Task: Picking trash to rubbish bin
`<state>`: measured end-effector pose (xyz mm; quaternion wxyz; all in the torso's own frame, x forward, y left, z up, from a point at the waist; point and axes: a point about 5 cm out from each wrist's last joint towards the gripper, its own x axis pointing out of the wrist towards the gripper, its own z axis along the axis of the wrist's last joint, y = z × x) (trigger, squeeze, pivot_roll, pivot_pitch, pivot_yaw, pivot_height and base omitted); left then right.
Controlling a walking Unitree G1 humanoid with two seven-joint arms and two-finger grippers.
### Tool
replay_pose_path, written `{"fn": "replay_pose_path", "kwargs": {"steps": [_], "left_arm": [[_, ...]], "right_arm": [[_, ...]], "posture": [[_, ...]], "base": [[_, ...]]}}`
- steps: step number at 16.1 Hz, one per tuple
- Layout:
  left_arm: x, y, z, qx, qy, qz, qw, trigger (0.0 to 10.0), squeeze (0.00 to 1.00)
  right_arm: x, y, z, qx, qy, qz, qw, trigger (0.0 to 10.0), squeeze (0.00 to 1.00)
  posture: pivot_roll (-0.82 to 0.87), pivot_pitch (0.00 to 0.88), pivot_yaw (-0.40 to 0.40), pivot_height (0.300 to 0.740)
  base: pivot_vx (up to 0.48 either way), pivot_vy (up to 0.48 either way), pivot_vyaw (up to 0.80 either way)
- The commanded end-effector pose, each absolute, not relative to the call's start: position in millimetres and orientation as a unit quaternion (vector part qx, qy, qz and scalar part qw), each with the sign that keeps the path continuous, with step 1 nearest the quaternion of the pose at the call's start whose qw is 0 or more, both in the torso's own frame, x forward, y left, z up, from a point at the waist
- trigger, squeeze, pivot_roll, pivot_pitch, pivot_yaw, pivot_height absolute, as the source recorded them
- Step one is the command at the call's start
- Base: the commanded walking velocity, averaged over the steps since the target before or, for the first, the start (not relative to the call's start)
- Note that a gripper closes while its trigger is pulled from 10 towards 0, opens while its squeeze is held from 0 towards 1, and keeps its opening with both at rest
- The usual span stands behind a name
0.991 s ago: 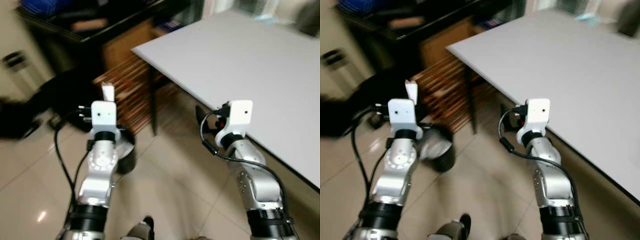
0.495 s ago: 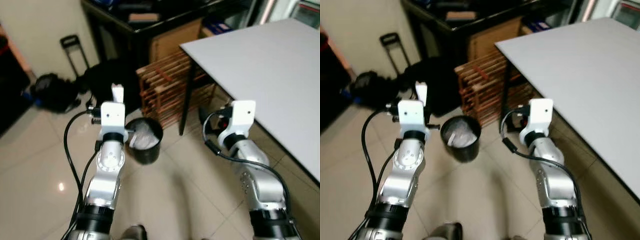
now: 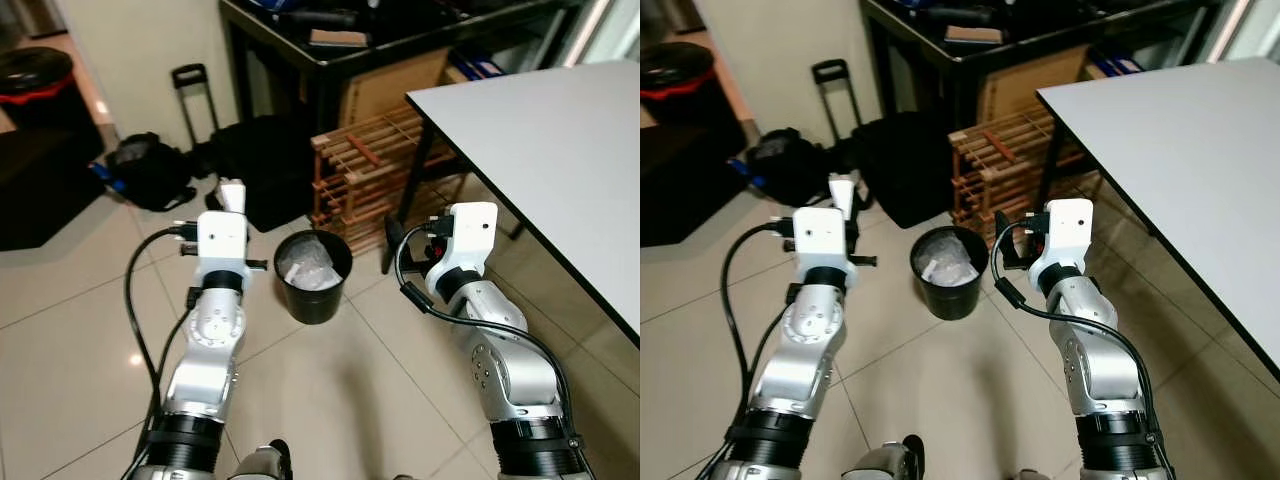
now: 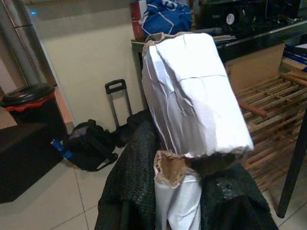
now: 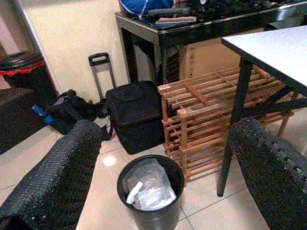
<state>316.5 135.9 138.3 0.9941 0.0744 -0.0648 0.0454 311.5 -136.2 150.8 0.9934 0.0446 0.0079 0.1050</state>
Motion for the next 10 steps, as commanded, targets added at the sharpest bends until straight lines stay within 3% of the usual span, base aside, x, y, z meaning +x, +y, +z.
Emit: {"fn": "replay_pose_path", "kwargs": {"steps": [1,10], "left_arm": [[317.1,136.3,139.3,0.073,-0.061,0.043,0.995,10.0,0.00],[318.5,136.1,139.0,0.072,-0.054,0.044,0.995,10.0,0.00]], "right_arm": [[310.4,-138.1,148.9,0.049,0.016,0.105,0.993,10.0,0.00],[309.6,-137.2,147.0,0.046,0.021,0.113,0.992,10.0,0.00]], "posture": [[-0.04,0.148,0.009,0.740],[-0.04,0.157,0.009,0.740]], "base": [[0.349,0.000,0.00],[0.357,0.000,0.00]]}}
